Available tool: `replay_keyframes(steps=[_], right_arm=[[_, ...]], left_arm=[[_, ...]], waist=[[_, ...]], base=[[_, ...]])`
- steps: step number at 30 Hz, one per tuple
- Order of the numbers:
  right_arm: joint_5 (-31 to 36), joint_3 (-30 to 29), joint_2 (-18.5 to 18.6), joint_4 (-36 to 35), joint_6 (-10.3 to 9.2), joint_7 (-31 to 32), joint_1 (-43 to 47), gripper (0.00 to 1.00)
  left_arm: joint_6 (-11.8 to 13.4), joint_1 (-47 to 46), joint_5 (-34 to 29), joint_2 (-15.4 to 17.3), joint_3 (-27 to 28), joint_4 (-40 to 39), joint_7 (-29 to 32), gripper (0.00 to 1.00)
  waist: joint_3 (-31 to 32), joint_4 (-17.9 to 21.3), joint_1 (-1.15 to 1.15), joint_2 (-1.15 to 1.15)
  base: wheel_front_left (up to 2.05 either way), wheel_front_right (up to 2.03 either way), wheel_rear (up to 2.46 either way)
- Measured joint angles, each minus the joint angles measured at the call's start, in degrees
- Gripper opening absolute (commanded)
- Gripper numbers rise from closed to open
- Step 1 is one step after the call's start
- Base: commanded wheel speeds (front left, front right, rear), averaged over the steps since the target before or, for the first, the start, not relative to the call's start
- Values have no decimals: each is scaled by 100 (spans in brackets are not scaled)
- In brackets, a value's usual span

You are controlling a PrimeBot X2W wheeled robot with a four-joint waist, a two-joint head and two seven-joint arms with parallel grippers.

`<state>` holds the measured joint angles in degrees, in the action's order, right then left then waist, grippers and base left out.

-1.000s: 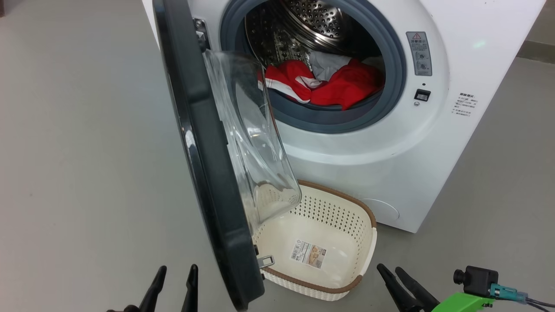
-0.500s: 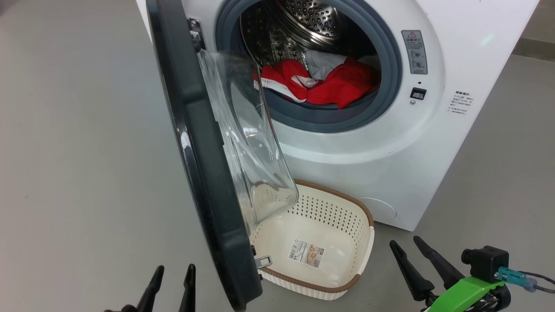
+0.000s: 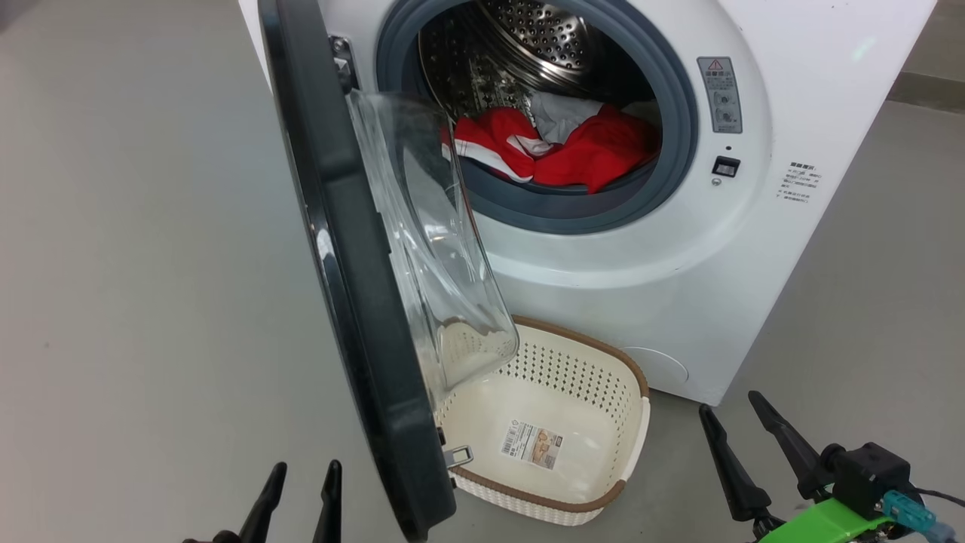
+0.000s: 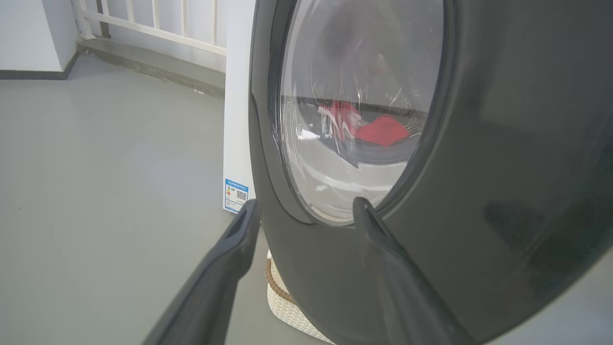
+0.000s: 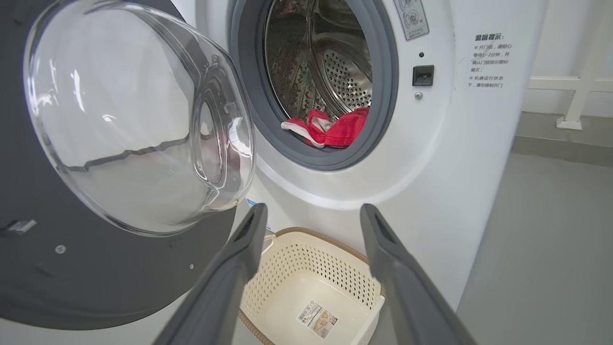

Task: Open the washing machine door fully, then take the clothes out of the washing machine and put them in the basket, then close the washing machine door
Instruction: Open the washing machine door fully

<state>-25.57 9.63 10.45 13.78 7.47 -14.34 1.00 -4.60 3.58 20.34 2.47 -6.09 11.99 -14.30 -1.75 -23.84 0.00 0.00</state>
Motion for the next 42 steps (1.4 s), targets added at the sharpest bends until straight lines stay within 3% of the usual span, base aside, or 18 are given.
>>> replay_keyframes(steps=[17,18,20,21,28,35,42], right_arm=[[449,-377,-246,-107,1,-12,382,100],[449,-387,-246,-115,1,-12,382,100],[449,-411,-247,-135,1,-12,382,100],[449,-417,-247,-144,1,-12,382,100],[450,-410,-267,-168,1,-12,381,100],[448,-386,-266,-160,1,-12,378,100],[449,-388,-272,-187,1,-12,374,100]], left_arm=[[-2,1,-64,0,1,-8,0,100],[-3,1,-64,-1,1,-9,0,85],[-3,1,-64,-1,2,-9,0,5],[-2,1,-64,0,3,-11,0,0],[47,-24,-63,-1,153,-386,1,0],[213,-447,3,-2,357,-1763,-1,0],[199,-521,37,0,-298,-2730,-43,0]], waist=[[1,13,0,0],[-5,15,0,0],[-10,16,0,0],[-10,15,0,0],[0,3,0,0],[-20,-6,0,0],[-21,27,0,0]], base=[[0,0,0],[0,0,0],[0,0,0],[0,0,0],[0,0,0],[0,0,0],[0,0,0]])
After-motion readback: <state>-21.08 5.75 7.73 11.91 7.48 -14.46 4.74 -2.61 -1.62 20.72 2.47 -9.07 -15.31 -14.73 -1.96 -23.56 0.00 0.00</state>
